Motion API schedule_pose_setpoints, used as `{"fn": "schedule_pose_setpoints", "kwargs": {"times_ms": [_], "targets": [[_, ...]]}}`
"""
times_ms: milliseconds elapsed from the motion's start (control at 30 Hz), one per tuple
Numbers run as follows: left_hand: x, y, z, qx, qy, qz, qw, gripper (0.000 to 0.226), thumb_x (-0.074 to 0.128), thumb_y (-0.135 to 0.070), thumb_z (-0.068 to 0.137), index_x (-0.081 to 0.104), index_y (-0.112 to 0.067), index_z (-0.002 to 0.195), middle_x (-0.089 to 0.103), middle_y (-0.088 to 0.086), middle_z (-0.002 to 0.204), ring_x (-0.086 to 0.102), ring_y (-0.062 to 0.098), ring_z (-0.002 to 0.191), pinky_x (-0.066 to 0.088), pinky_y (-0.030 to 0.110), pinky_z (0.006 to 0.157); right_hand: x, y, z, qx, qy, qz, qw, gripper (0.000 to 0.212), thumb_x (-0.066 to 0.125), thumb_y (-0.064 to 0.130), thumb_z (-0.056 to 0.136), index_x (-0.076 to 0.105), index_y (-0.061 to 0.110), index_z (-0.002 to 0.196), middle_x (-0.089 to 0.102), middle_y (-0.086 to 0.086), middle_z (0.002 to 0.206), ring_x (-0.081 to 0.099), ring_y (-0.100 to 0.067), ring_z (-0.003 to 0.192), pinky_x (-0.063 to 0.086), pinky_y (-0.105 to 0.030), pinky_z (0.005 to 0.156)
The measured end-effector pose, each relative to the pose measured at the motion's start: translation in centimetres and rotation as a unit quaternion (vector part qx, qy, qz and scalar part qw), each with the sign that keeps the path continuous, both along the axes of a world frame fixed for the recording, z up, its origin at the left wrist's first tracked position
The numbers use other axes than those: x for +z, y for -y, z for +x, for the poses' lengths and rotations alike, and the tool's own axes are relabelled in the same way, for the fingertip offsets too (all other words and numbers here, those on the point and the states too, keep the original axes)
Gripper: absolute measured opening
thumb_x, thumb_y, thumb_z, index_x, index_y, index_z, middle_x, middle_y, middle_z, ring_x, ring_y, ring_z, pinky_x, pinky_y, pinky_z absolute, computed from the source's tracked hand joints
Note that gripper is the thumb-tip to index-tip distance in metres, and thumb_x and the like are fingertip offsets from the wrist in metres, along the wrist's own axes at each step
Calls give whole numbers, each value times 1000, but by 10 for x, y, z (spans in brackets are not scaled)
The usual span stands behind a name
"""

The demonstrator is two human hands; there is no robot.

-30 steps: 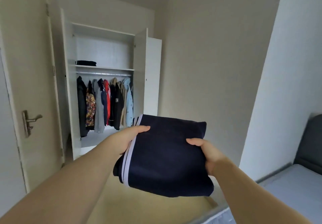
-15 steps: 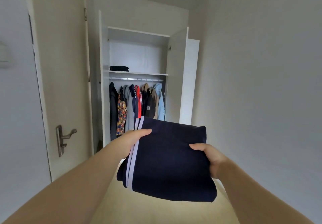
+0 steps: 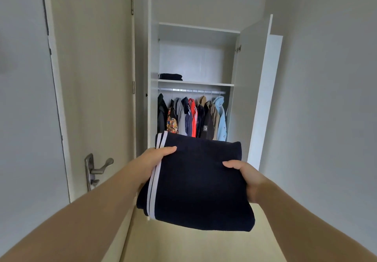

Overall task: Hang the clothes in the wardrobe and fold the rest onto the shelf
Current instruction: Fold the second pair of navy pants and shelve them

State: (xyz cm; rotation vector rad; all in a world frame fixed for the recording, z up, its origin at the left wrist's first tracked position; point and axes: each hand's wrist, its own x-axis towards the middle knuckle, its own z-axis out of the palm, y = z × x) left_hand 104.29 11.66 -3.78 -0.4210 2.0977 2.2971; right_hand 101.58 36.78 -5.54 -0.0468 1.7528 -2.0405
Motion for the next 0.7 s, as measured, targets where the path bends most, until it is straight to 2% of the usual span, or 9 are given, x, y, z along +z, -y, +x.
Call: {"fn": "schedule_pose_setpoints", "kwargs": {"times_ms": [133, 267, 367, 500, 600, 700], "targets": [[4, 16, -66, 19, -10, -2, 1000, 43, 72, -29, 78, 62, -8, 114, 69, 14, 104, 66, 32, 96, 50, 48, 91, 7, 18, -76, 20, -10, -5, 1000, 21, 64, 15, 80, 66, 12, 100, 75, -9, 84, 72, -25, 67, 54, -30, 54], [18, 17, -150, 33, -25, -17, 999, 40, 73, -28, 78, 64, -7, 111, 71, 14, 98, 67, 31, 91, 53, 46, 86, 14, 23, -164, 23, -17, -11, 1000, 28, 65, 13, 79, 65, 10, 107, 74, -13, 92, 71, -29, 75, 53, -33, 59], [29, 10, -201, 32, -38, -28, 998, 41, 72, -27, 79, 62, -6, 112, 71, 14, 97, 67, 31, 90, 54, 43, 81, 22, 19, -216, 16, -18, -10, 1000, 24, 64, 14, 79, 64, 10, 104, 74, -13, 86, 71, -30, 70, 53, -33, 56], [36, 0, -271, 40, -41, -28, 998, 41, 70, -26, 80, 60, -7, 115, 68, 15, 103, 65, 32, 94, 51, 47, 88, 30, 12, -289, 3, -20, -8, 1000, 28, 65, 14, 78, 63, 12, 106, 74, -13, 83, 68, -33, 78, 52, -35, 57], [40, -4, -315, 39, -44, -29, 998, 42, 71, -25, 80, 60, -6, 116, 68, 15, 103, 65, 32, 93, 53, 44, 83, 33, 8, -327, -5, -32, -14, 999, 27, 65, 13, 79, 62, 13, 106, 74, -11, 80, 70, -32, 73, 53, -34, 52], [45, -9, -366, 21, -57, -21, 998, 43, 71, -25, 80, 60, -7, 118, 68, 14, 102, 66, 29, 89, 54, 38, 71, 41, 3, -368, -12, -40, -24, 999, 21, 63, 14, 80, 63, 13, 101, 74, -10, 78, 71, -29, 65, 53, -32, 49]]}}
